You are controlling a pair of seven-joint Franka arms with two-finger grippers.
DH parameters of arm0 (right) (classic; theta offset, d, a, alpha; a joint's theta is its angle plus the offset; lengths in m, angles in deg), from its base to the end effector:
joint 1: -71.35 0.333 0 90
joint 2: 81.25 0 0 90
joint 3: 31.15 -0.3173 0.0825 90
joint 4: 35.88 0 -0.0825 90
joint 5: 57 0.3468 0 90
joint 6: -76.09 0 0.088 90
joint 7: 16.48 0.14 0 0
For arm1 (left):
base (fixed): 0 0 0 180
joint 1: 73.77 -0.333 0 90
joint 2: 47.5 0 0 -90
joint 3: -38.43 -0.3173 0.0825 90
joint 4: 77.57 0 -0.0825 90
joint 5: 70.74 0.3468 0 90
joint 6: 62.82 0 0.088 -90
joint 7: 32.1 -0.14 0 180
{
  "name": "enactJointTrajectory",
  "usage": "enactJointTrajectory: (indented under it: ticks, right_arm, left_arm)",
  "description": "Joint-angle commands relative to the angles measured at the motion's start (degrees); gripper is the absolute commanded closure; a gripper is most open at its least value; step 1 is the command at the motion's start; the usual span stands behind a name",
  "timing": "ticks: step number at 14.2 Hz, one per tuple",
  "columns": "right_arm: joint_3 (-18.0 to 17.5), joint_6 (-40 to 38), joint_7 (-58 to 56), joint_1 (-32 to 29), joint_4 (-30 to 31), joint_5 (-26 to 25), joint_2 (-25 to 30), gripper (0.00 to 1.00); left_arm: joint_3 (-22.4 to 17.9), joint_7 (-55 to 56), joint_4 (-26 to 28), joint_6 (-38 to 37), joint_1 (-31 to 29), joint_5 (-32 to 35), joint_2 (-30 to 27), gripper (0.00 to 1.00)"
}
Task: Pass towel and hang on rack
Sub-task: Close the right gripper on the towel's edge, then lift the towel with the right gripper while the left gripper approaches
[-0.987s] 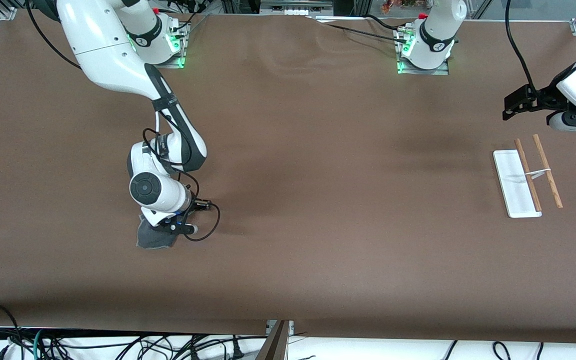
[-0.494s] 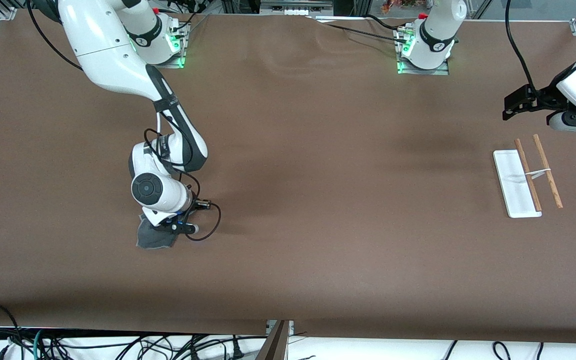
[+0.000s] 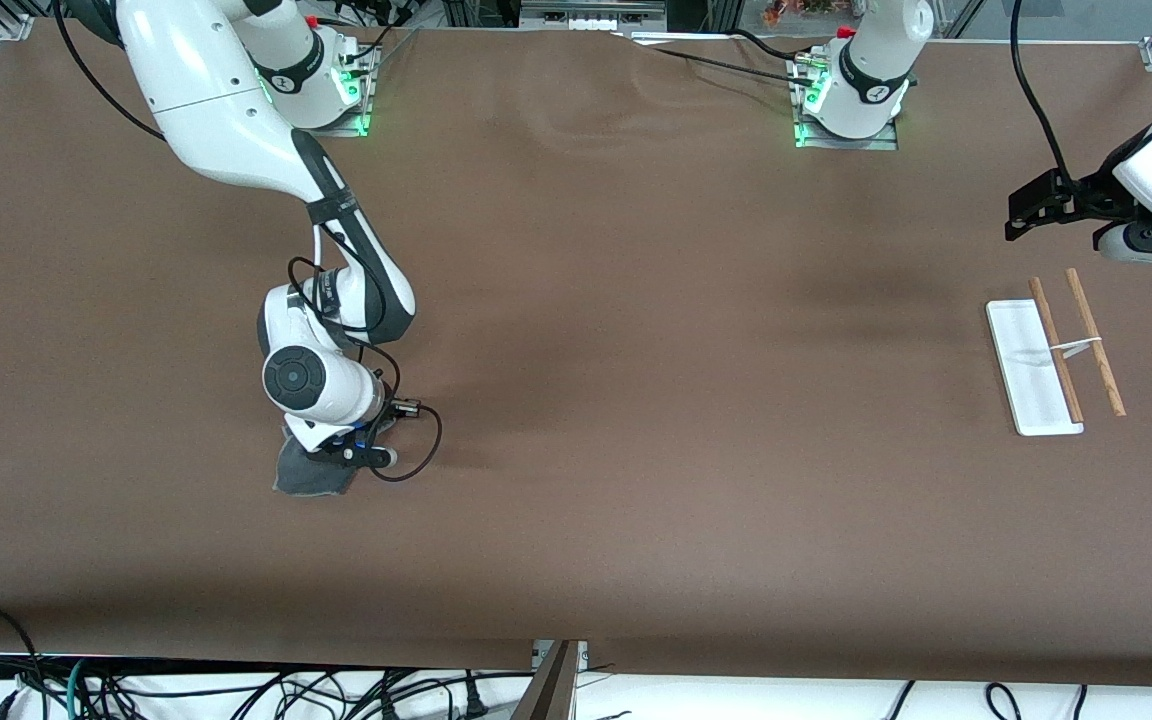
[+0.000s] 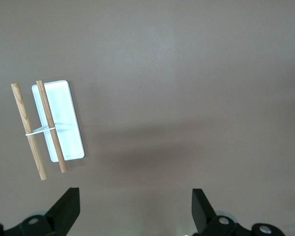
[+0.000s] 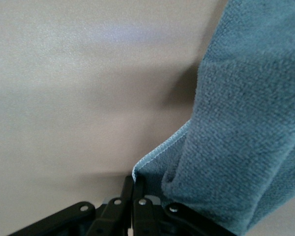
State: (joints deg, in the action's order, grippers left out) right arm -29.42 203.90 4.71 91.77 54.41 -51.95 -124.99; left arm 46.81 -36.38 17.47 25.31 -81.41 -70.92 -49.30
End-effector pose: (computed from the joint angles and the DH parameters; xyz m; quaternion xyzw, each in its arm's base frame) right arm 0.6211 0.2177 0.1750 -0.9972 0.0470 0.0584 0.0029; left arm 0.4986 -0.0079 0.5680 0.9980 -0.0436 -0.0447 0.0007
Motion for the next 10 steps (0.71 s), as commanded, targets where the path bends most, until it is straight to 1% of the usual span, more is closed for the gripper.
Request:
enactJointTrajectory:
  ticks: [1, 4, 7, 8, 10]
  right_arm:
    - [-0.06, -1.85, -1.24, -0.03, -0.2, 0.93, 2.07, 1.0]
    - [-0.15, -9.39, 0.07, 1.03, -4.93, 0.75, 3.84, 1.0]
    - [-0.06, -19.85, 1.21, 2.61, -10.38, 0.22, 5.94, 1.0]
    - [-0.23, -24.15, 2.7, 2.7, -12.66, 0.14, 6.3, 1.0]
    - [-0.23, -33.37, 4.99, 4.1, -20.2, 0.22, 6.3, 1.0]
  left_arm:
    - [0.59, 0.5, -1.87, -1.29, -0.44, 0.88, 0.83, 0.0]
    - [0.59, 0.5, -1.87, -1.29, -0.44, 0.88, 0.83, 0.0]
    - [0.59, 0.5, -1.87, -1.29, -0.44, 0.88, 0.83, 0.0]
    - [0.59, 0.33, -1.87, -1.29, -0.35, 0.88, 0.92, 0.0]
    - [0.5, 0.24, -1.87, -1.73, 0.08, 0.79, 1.01, 0.0]
